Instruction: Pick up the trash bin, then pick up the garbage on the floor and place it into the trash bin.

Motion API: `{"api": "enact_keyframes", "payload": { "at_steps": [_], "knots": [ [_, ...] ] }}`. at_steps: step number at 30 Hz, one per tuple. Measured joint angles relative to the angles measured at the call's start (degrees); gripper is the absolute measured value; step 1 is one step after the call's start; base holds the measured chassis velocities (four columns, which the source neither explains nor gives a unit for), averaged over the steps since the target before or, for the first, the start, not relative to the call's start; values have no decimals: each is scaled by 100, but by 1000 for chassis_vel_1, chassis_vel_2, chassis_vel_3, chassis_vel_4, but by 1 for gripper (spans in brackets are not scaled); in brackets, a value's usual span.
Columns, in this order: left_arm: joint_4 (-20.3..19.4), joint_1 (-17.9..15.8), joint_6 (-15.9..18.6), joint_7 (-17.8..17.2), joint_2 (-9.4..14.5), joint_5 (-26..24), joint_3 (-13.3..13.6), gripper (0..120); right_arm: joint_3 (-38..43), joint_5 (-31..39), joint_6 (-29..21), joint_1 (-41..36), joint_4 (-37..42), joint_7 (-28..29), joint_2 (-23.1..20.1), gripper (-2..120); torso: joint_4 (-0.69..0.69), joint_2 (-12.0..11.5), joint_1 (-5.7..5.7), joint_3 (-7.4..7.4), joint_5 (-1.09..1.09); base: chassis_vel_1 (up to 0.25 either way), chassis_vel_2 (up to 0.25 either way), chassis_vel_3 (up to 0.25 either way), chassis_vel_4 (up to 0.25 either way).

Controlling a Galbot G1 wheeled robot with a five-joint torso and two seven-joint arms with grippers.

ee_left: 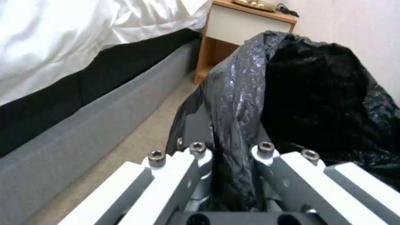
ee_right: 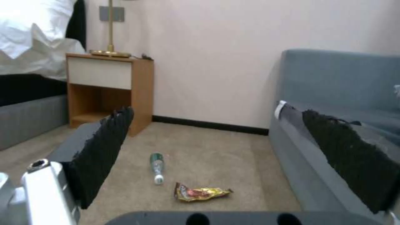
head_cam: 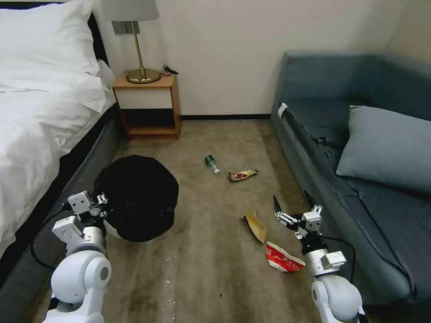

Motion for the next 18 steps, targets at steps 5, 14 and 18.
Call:
{"api": "enact_keyframes", "payload": {
  "at_steps": [5, 14, 18],
  "knots": [
    [23, -4, -23, 0, -1, -2, -1, 5, 5, 3, -25, -16, -63, 217, -36, 100, 0, 0, 0, 0, 0, -54, 72, 65, -52],
    [-18, 63, -35, 5, 14, -22, -55, 5, 203, -765, -268, 25, -404, 132, -455, 100, 0, 0, 0, 0, 1, -5, 5, 5, -6],
    [-131, 149, -35, 14, 1, -17, -45, 5, 317, -1071, -716, 18, -433, -789, -721, 100, 0, 0, 0, 0, 1, 0, 0, 0, 0]
  ]
}}
